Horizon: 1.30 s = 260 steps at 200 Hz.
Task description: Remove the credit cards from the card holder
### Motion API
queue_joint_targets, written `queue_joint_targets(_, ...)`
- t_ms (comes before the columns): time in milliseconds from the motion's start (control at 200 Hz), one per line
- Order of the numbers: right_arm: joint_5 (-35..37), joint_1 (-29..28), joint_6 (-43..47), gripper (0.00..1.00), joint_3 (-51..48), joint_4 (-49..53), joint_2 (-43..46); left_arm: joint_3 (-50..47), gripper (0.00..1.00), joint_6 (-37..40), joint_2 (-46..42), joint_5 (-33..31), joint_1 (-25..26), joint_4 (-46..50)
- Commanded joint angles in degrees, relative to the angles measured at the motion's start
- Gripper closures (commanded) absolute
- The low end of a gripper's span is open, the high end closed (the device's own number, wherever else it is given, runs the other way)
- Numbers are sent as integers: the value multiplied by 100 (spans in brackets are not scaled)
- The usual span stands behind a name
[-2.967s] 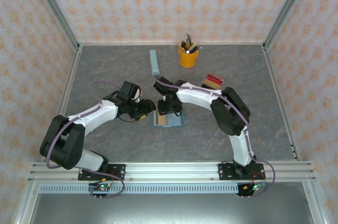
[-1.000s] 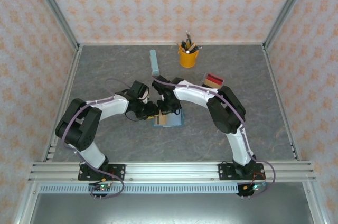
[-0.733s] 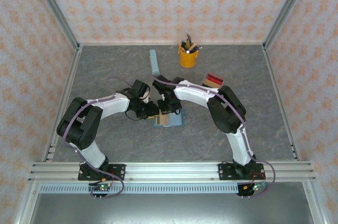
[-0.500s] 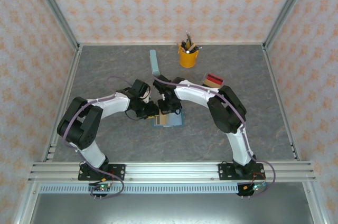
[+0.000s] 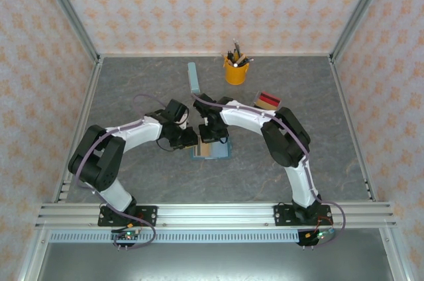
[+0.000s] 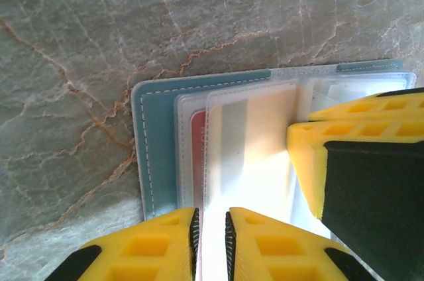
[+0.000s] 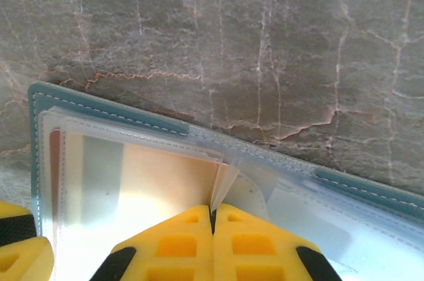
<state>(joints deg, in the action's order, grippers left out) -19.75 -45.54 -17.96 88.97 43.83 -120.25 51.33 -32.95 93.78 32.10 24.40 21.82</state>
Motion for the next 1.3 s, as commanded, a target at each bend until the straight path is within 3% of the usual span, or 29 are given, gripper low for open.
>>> queue_joint_targets(0,73,-3,-33,96,-242,169,-124,42,77,-36,59,-4,27,15)
queue_joint_targets(450,46,1,-27,96,-272,150,-119,33,77,-63,351,245,35,-167)
queue_joint_targets(941,15,1,-30,96,-310,133,-108,-5,83,-88,267,563,34,-381)
queue_joint_targets(1296,16,5,-50,96,-334,115,-93,31,73,-97,251,106,38,-135)
